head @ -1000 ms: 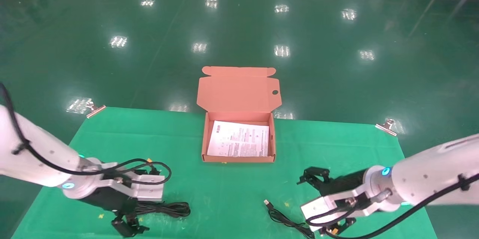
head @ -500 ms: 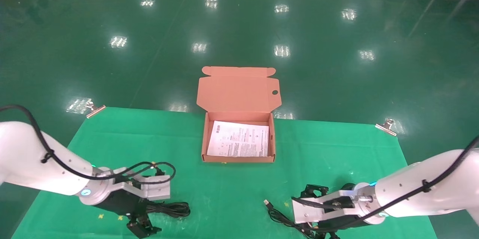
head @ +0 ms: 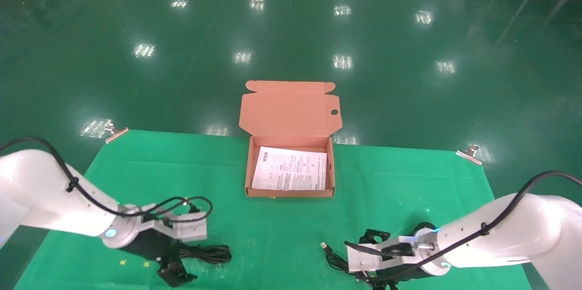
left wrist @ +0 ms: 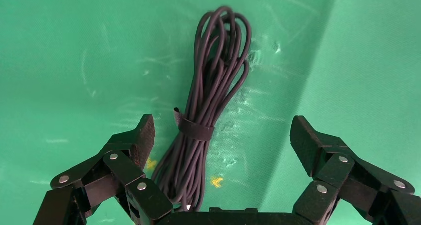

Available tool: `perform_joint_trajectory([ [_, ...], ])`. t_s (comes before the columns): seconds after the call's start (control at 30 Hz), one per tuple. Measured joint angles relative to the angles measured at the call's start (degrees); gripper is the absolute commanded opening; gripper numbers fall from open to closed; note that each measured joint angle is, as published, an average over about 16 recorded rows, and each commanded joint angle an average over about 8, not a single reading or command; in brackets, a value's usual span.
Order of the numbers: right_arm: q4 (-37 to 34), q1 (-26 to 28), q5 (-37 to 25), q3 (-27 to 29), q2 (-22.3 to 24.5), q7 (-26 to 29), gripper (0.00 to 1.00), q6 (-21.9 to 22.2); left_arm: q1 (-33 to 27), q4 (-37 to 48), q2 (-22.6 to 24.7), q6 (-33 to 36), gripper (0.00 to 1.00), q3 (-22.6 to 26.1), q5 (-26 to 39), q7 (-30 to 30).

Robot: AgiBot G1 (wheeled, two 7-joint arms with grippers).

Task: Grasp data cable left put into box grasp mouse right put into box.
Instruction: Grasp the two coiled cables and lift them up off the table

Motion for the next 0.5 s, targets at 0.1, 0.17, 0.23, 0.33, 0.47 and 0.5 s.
perform_joint_trajectory([
  [0.1, -2.3, 0.0, -0.4, -0.1, -1.0, -1.2, 0.64, 1.5, -0.2, 2.8, 0.9, -1.0, 0.55, -0.2, -0.2, 1.8],
  [0.17, -3.6, 0.0, -0.6, -0.2, -1.5, -1.8, 0.39, 2.3, -0.3, 4.3, 1.3, -1.6, 0.30, -0.3, -0.3, 2.7],
  [0.23, -4.6, 0.0, -0.7, -0.2, -2.0, -2.4, 0.14, 3.0, -0.4, 5.4, 1.7, -2.1, 0.05, -0.4, -0.3, 3.5],
  [0.33, -5.7, 0.1, -0.8, -0.2, -2.4, -2.9, 0.00, 3.8, -0.4, 6.6, 2.1, -2.7, 0.00, -0.5, -0.3, 4.3],
  [0.47, -6.3, 0.1, -0.9, -0.2, -2.7, -3.2, 0.00, 4.2, -0.4, 7.3, 2.2, -3.0, 0.00, -0.6, -0.5, 4.7],
  [0.5, -6.4, 0.1, -0.9, -0.2, -2.7, -3.2, 0.00, 4.2, -0.4, 7.3, 2.3, -3.1, 0.00, -0.6, -0.5, 4.7],
])
